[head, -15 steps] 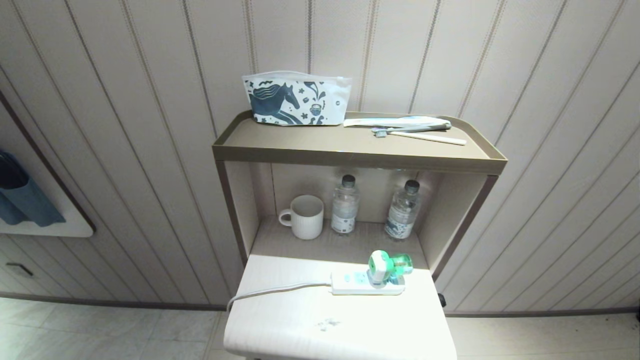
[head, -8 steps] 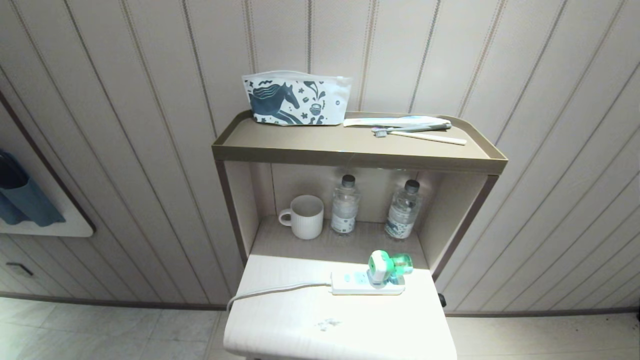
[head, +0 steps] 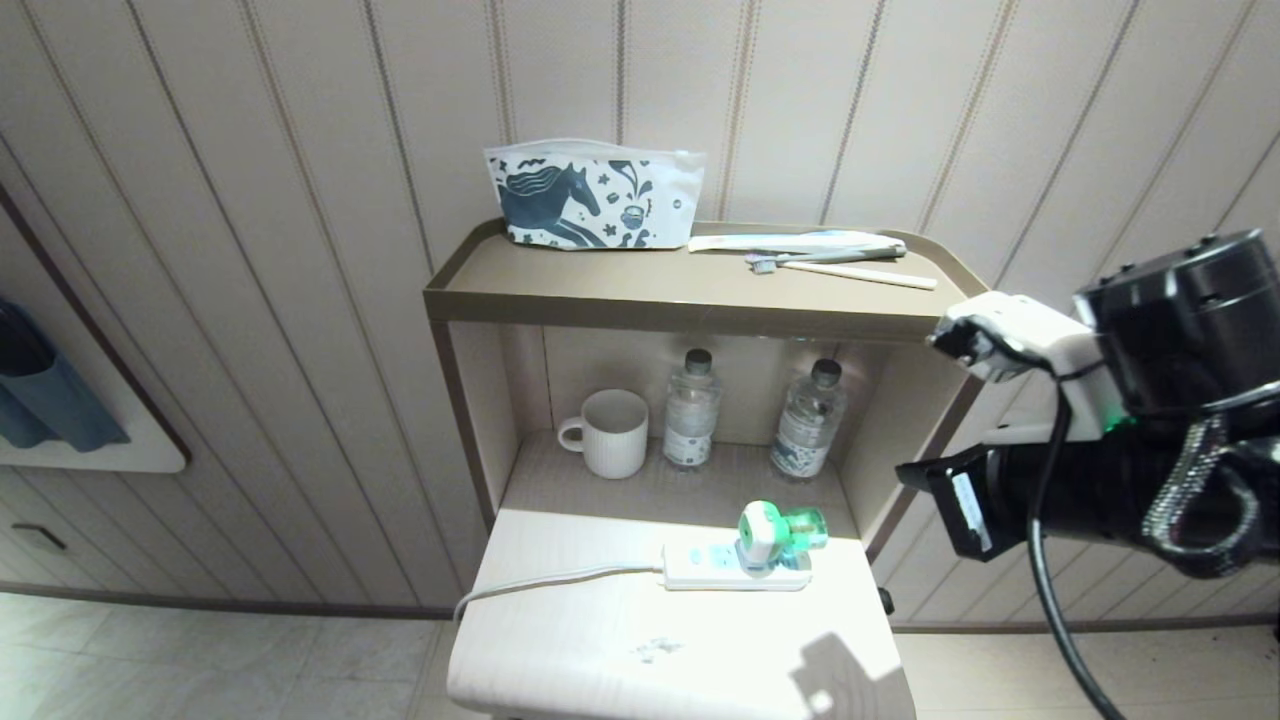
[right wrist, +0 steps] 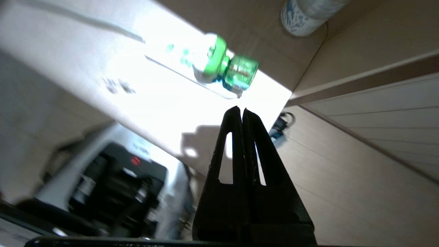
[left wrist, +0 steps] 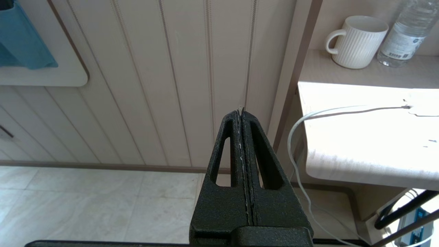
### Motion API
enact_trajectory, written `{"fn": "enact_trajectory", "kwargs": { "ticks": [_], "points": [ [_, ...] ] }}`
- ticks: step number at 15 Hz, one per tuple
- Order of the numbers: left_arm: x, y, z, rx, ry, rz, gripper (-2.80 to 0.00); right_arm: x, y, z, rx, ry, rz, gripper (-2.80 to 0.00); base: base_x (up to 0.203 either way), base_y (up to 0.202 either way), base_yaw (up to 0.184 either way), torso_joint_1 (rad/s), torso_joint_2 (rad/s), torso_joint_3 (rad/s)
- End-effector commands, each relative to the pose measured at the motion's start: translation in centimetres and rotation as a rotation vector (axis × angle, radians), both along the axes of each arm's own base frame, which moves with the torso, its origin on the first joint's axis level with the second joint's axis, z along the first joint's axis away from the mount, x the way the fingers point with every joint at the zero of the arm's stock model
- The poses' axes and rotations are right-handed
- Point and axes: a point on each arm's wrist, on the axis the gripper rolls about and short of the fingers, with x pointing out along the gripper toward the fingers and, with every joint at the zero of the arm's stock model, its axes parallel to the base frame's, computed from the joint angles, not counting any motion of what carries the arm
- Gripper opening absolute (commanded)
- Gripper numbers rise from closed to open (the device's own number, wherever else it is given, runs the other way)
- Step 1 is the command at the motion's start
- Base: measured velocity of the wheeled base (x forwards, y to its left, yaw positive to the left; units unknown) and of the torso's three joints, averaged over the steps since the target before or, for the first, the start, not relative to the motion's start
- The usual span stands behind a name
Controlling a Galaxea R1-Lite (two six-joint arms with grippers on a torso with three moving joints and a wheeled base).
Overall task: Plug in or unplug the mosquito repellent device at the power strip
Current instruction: Hold the socket with your left hand and unplug it with your right hand
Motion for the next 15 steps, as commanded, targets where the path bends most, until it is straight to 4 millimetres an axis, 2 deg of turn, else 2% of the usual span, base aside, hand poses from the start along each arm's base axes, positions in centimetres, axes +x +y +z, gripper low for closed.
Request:
{"fn": "enact_trajectory", "kwargs": {
  "ticks": [1,3,6,11,15],
  "points": [
    [0.0,0.0,0.0,0.0,0.003,0.0,-2.8,1.6,0.9,-2.1,-0.142,0.047,0.079,-2.8,0.0,0.0,0.0,0.0,0.0,0.0],
    [0.0,0.0,0.0,0.0,0.003,0.0,-2.8,3.2,0.6,-3.0,-0.262,0.05,0.159,-2.8,0.0,0.0,0.0,0.0,0.0,0.0],
    [0.0,0.0,0.0,0.0,0.003,-0.001,-2.8,5.5,1.2,-3.5,-0.284,0.059,0.225,-2.8,0.0,0.0,0.0,0.0,0.0,0.0],
    [0.0,0.0,0.0,-0.001,0.003,-0.001,-2.8,7.4,2.6,-6.5,-0.386,0.125,0.338,-2.8,0.0,0.0,0.0,0.0,0.0,0.0],
    [0.0,0.0,0.0,-0.001,0.003,-0.001,-2.8,7.8,2.5,-5.7,-0.552,0.037,0.501,-2.8,0.0,0.0,0.0,0.0,0.0,0.0]
  ]
}}
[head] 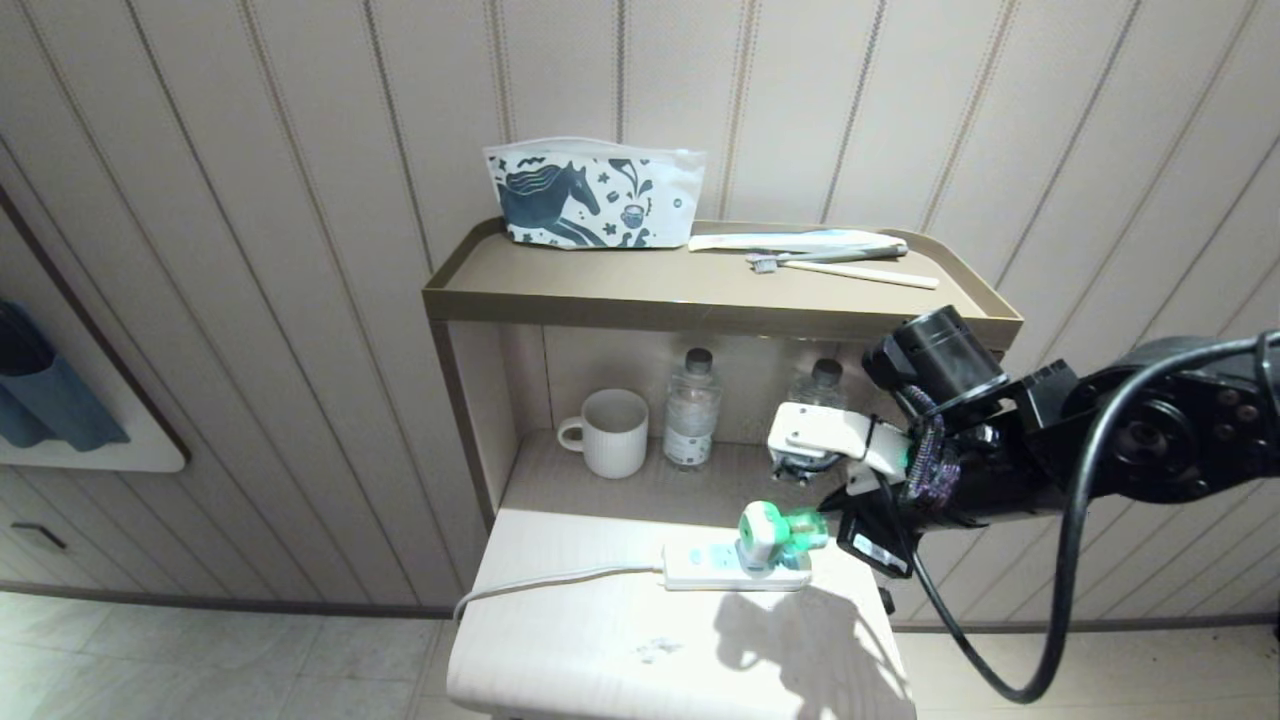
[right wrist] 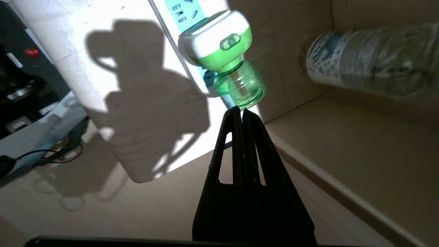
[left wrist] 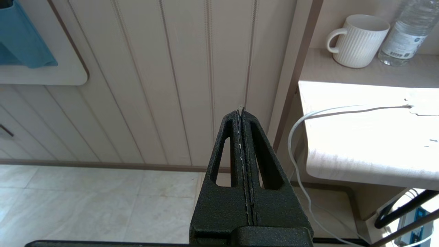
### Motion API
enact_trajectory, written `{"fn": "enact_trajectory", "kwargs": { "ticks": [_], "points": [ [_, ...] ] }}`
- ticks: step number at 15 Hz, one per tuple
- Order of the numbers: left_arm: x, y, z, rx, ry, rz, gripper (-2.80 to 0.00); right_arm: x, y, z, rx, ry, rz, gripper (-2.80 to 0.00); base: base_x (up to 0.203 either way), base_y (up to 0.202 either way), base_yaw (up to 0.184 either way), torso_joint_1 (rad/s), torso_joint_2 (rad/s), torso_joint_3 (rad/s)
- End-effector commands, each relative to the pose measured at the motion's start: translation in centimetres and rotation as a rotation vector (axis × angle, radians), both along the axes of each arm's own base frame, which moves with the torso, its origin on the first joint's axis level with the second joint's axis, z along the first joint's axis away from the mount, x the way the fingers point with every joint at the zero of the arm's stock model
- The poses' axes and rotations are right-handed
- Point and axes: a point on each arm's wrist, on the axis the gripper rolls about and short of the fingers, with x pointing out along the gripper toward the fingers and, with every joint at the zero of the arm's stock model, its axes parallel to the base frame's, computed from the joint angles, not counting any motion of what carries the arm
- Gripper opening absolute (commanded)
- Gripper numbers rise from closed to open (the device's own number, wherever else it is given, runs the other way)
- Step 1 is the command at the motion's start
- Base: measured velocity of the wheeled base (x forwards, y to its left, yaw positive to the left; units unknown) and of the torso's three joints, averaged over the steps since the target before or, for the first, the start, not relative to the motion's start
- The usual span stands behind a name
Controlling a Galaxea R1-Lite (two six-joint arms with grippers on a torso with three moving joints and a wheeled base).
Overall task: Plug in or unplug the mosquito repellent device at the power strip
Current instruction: Hold the socket with your left hand and unplug it with your right hand
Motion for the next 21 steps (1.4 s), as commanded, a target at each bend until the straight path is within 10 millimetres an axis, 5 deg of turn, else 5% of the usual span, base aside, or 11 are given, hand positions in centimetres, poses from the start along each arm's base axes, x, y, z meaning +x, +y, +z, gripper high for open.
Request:
{"fn": "enact_trajectory", "kwargs": {
  "ticks": [1,15,16,21],
  "points": [
    [0.0,0.0,0.0,0.0,0.001,0.0,-2.8,0.3,0.3,0.3,-0.02,-0.021,0.035,-2.8,0.0,0.0,0.0,0.0,0.0,0.0],
    [0.0,0.0,0.0,0.0,0.001,0.0,-2.8,0.0,1.4,-1.3,-0.086,0.043,0.105,-2.8,0.0,0.0,0.0,0.0,0.0,0.0],
    [0.0,0.0,0.0,0.0,0.001,0.0,-2.8,0.4,1.6,-1.8,-0.092,0.055,0.105,0.0,0.0,0.0,0.0,0.0,0.0,0.0],
    [0.0,0.0,0.0,0.0,0.001,0.0,-2.8,2.4,2.7,-3.0,-0.124,0.069,0.138,0.0,0.0,0.0,0.0,0.0,0.0,0.0]
  ]
}}
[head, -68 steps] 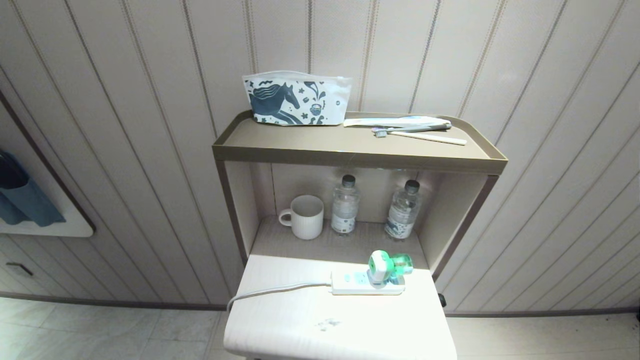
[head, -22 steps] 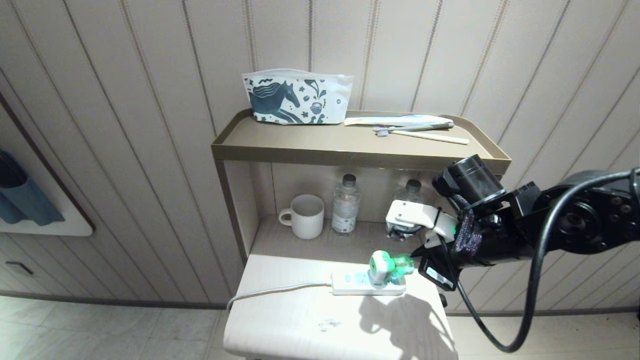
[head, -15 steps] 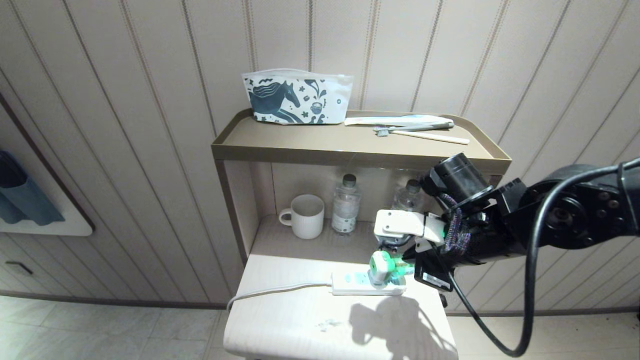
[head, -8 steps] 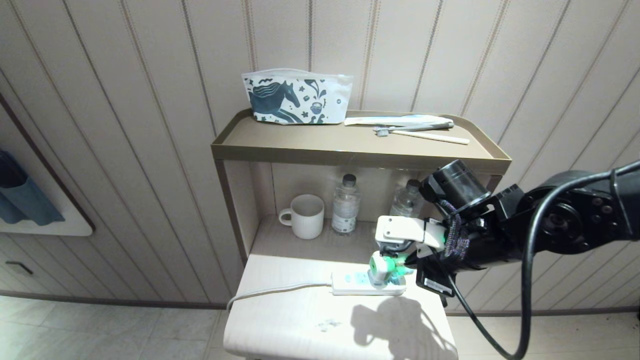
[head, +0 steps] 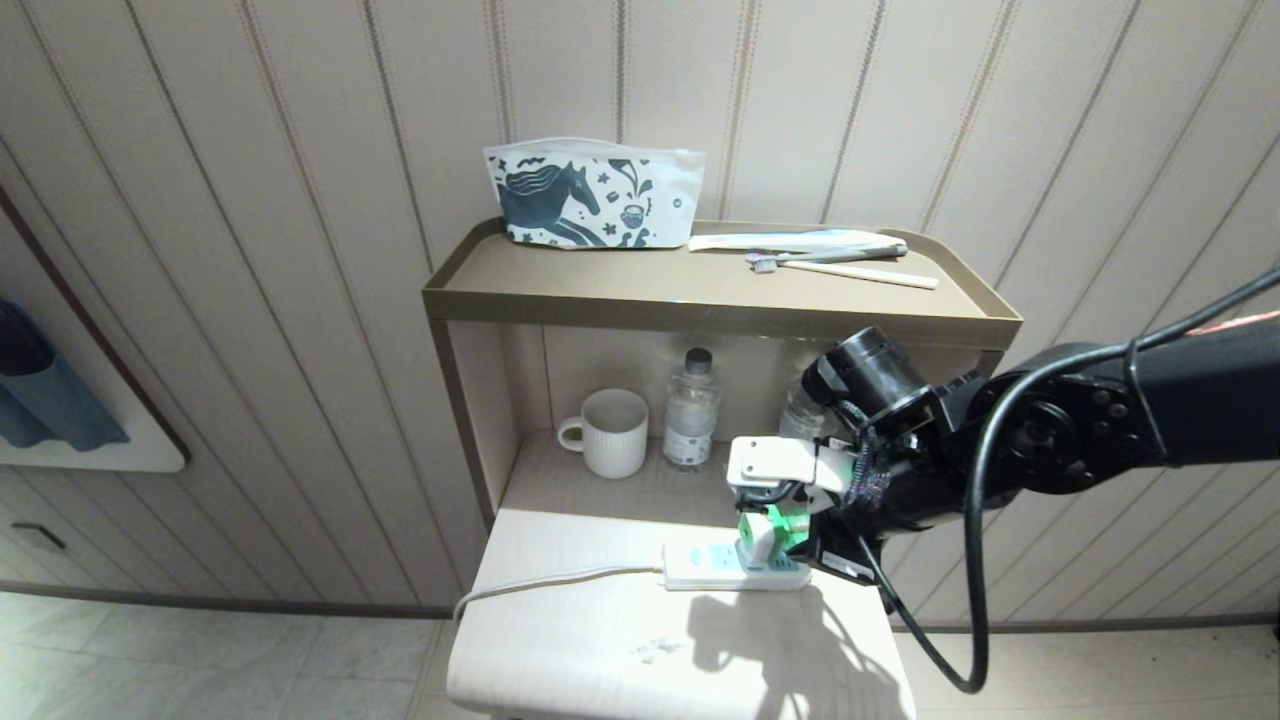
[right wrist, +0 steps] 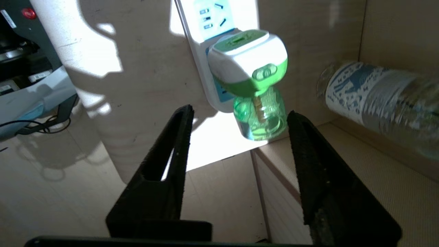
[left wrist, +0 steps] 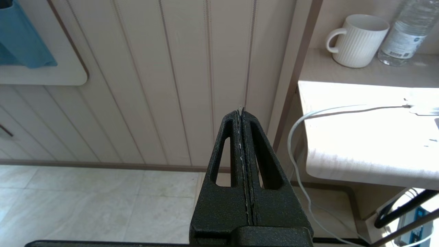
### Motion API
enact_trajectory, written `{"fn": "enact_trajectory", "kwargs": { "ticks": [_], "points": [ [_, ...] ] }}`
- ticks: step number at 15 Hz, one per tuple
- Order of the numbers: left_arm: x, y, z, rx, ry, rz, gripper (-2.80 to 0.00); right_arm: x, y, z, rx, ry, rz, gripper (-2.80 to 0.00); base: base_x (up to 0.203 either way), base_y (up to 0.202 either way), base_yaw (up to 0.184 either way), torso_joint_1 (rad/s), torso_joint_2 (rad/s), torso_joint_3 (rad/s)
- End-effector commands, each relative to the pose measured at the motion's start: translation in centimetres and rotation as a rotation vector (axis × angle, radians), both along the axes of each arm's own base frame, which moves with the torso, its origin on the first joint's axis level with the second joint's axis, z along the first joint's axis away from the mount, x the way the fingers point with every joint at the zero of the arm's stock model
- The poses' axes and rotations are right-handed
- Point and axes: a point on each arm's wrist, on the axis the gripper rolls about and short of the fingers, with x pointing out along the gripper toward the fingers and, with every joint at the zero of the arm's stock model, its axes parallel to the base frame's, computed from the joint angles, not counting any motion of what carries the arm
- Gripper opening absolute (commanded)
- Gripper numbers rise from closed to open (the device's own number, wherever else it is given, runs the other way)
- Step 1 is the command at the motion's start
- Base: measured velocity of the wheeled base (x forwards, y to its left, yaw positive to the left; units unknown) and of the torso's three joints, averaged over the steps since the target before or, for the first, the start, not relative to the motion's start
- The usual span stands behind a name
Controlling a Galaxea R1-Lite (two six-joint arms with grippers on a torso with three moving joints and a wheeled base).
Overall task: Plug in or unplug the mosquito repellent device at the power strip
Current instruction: Hold the socket with your left hand and unplug it with your right hand
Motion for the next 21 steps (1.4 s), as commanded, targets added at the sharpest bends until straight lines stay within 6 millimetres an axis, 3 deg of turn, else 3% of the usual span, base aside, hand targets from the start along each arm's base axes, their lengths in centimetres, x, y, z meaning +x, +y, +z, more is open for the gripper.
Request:
{"fn": "enact_trajectory", "kwargs": {
  "ticks": [1,6,8,15,18,21],
  "points": [
    [0.0,0.0,0.0,0.0,0.001,0.0,-2.8,0.8,0.4,-0.9,-0.021,0.016,0.015,0.0,0.0,0.0,0.0,0.0,0.0,0.0],
    [0.0,0.0,0.0,0.0,0.001,0.0,-2.8,2.7,0.4,-1.2,-0.201,-0.058,0.267,0.0,0.0,0.0,0.0,0.0,0.0,0.0],
    [0.0,0.0,0.0,0.0,0.001,0.0,-2.8,4.0,0.6,-1.8,-0.23,-0.027,0.28,0.0,0.0,0.0,0.0,0.0,0.0,0.0],
    [0.0,0.0,0.0,0.0,0.001,0.0,-2.8,4.1,0.6,-2.0,-0.241,-0.004,0.286,0.0,0.0,0.0,0.0,0.0,0.0,0.0],
    [0.0,0.0,0.0,0.0,0.001,0.0,-2.8,6.5,1.6,-3.5,-0.254,0.028,0.302,0.0,0.0,0.0,0.0,0.0,0.0,0.0],
    [0.0,0.0,0.0,0.0,0.001,0.0,-2.8,7.1,1.8,-4.5,-0.254,0.051,0.309,0.0,0.0,0.0,0.0,0.0,0.0,0.0]
  ]
}}
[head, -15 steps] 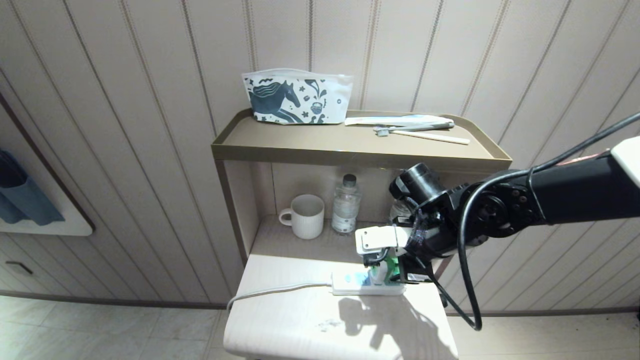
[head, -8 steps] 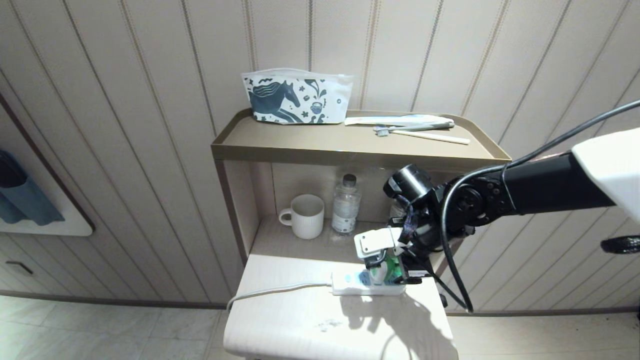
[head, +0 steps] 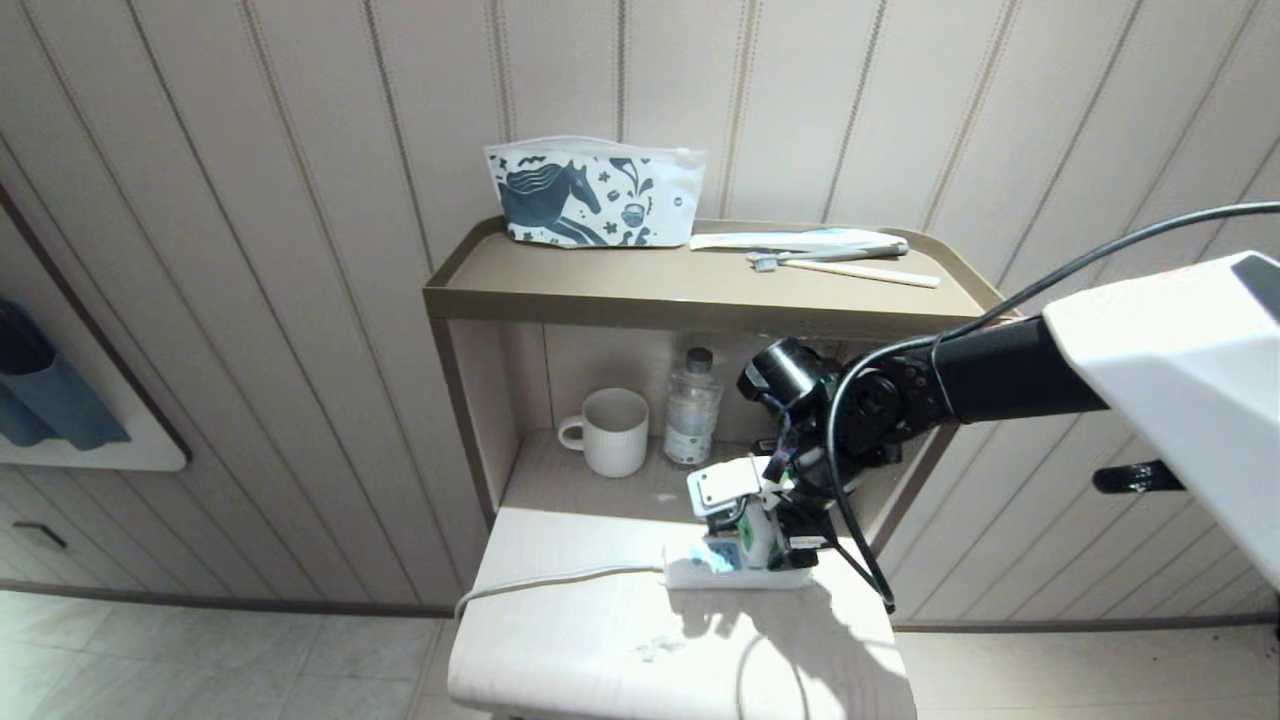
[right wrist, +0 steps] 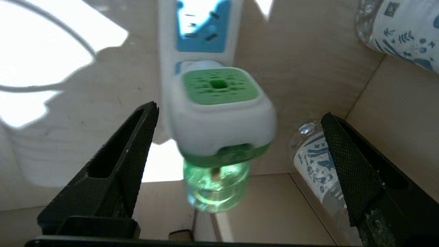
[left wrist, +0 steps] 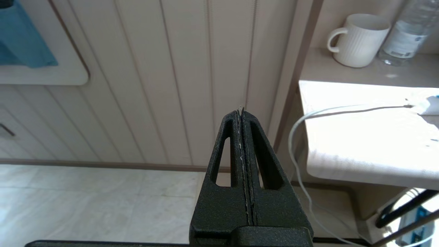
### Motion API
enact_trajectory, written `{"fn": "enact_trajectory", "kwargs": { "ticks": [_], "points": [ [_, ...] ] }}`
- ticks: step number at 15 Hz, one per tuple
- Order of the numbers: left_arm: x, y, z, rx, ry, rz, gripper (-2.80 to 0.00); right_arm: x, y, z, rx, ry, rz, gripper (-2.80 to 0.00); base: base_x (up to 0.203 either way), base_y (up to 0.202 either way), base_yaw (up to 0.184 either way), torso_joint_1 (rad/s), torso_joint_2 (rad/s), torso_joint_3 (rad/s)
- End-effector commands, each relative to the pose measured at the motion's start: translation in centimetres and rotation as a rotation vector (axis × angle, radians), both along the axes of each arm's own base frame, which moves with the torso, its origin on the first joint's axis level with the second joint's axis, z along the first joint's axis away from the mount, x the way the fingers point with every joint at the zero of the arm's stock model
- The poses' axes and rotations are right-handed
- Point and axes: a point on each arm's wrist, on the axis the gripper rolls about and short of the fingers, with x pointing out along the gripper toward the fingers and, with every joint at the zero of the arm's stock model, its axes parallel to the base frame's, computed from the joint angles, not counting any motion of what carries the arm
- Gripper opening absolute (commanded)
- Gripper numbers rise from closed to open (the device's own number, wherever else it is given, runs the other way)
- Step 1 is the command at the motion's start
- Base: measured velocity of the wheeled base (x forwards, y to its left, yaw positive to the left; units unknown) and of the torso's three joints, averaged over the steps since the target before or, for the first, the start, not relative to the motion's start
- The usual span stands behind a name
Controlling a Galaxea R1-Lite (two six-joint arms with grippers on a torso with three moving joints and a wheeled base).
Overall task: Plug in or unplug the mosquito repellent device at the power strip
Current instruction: Hold the socket with your left hand and unplug it with your right hand
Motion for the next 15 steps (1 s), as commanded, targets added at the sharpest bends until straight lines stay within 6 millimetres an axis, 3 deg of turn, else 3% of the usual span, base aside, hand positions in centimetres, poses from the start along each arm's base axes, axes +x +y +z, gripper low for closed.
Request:
{"fn": "enact_trajectory", "kwargs": {
  "ticks": [1,12,13,15],
  "points": [
    [0.0,0.0,0.0,0.0,0.001,-0.001,-2.8,0.5,0.2,-1.1,-0.012,0.022,0.006,0.0,0.0,0.0,0.0,0.0,0.0,0.0],
    [0.0,0.0,0.0,0.0,0.001,-0.001,-2.8,1.3,0.2,-2.2,0.004,0.043,-0.003,0.0,0.0,0.0,0.0,0.0,0.0,0.0],
    [0.0,0.0,0.0,0.0,0.001,-0.001,-2.8,1.3,0.2,-2.2,0.005,0.043,-0.003,-2.8,0.0,0.0,0.0,0.0,0.0,0.0],
    [0.0,0.0,0.0,0.0,0.001,-0.001,-2.8,1.3,0.2,-2.3,0.006,0.047,-0.008,-2.8,0.0,0.0,0.0,0.0,0.0,0.0]
  ]
}}
